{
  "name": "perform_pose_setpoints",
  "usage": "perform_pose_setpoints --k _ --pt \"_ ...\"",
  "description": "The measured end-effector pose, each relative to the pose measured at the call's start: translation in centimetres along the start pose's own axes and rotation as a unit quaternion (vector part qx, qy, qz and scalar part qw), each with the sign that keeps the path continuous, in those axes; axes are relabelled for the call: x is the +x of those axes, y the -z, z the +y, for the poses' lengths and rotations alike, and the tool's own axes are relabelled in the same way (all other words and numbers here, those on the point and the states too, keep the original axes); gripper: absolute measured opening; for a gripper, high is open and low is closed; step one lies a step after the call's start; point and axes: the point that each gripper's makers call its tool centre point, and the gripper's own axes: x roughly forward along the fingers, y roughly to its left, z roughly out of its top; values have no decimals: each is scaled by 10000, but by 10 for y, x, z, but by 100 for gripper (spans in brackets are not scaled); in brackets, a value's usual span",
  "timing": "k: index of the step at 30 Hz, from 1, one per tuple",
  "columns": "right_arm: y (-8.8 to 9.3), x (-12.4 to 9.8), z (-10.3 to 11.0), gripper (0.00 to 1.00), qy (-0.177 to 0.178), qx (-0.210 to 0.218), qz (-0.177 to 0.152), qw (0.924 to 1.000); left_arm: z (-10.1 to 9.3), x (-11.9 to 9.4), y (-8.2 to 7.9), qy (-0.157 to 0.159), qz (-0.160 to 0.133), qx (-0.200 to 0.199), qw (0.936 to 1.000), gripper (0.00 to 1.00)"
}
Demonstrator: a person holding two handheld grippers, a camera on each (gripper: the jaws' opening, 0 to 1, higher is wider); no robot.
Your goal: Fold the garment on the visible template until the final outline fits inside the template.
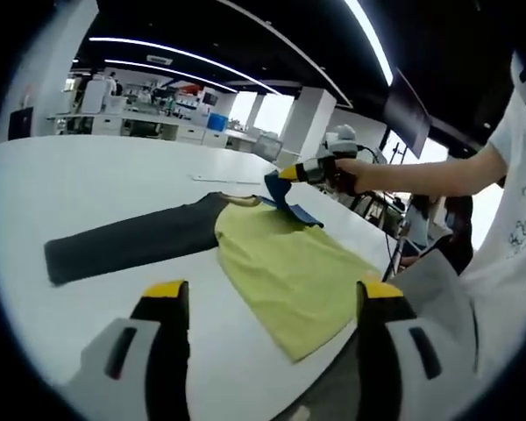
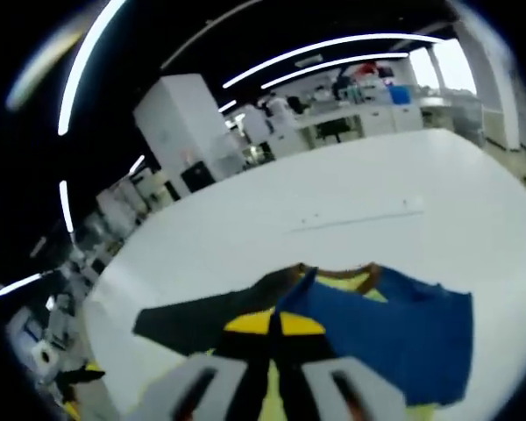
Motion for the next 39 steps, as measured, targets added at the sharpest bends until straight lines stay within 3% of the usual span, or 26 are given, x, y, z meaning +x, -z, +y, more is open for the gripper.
perform_pose_setpoints --k 15,21,28,33,39 --pt "13 45 51 0 -249 153 141 9995 5 0 8 -3 78 -126 9999 74" --pt "28 64 55 0 -308 130 366 9988 6 0 9 -52 51 -189 9998 74" --pt "52 77 46 0 -234 255 627 9974 8 -3 13 -147 43 -287 9995 74" --pt "57 92 43 0 -230 379 688 9966 12 -5 15 -241 26 -360 9991 74" --pt "60 93 49 0 -418 -68 648 9970 10 -3 13 -234 -21 -403 9989 74"
